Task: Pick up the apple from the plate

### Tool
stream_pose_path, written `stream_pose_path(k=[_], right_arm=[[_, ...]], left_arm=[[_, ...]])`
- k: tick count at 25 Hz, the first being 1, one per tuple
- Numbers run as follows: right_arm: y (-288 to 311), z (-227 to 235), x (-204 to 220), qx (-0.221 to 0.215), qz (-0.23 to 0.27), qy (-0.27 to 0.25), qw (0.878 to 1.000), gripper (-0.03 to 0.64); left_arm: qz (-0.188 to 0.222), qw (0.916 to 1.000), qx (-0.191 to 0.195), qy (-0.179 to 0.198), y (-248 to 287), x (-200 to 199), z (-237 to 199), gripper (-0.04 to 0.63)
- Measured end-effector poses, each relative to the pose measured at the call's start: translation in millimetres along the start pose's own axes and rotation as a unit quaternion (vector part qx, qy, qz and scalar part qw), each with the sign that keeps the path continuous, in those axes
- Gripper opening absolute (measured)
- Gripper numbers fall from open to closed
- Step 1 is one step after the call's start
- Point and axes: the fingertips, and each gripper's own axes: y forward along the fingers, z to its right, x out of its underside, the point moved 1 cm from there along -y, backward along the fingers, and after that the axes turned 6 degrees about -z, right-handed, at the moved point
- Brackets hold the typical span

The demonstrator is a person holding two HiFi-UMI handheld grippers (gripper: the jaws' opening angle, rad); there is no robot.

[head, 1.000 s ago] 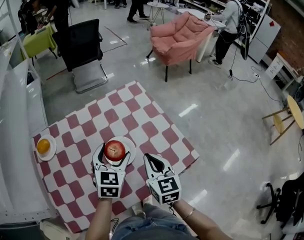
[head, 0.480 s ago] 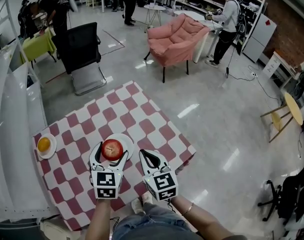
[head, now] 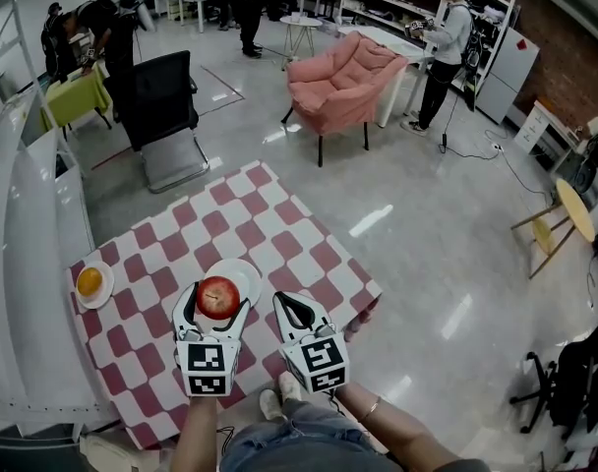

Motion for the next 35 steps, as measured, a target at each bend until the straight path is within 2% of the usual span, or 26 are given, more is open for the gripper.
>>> stream_pose_path(k=[9, 22, 35], right_arm=[[-14, -15, -2, -0.004, 0.009, -0.004, 1.000, 0.011], [-27, -22, -2, -0.008, 0.018, -0.009, 1.000, 0.008], [-25, -23, -2, -0.018, 0.022, -0.002, 1.000, 0.008]], left_arm=[[0.002, 1.0000, -0.008, 0.004, -23, 7, 4, 0.402], [0.011, 0.9995, -0.014, -0.028, -45, 15, 4, 0.402], [0.017, 0.9988, -0.022, -0.042, -49, 18, -6, 0.402]])
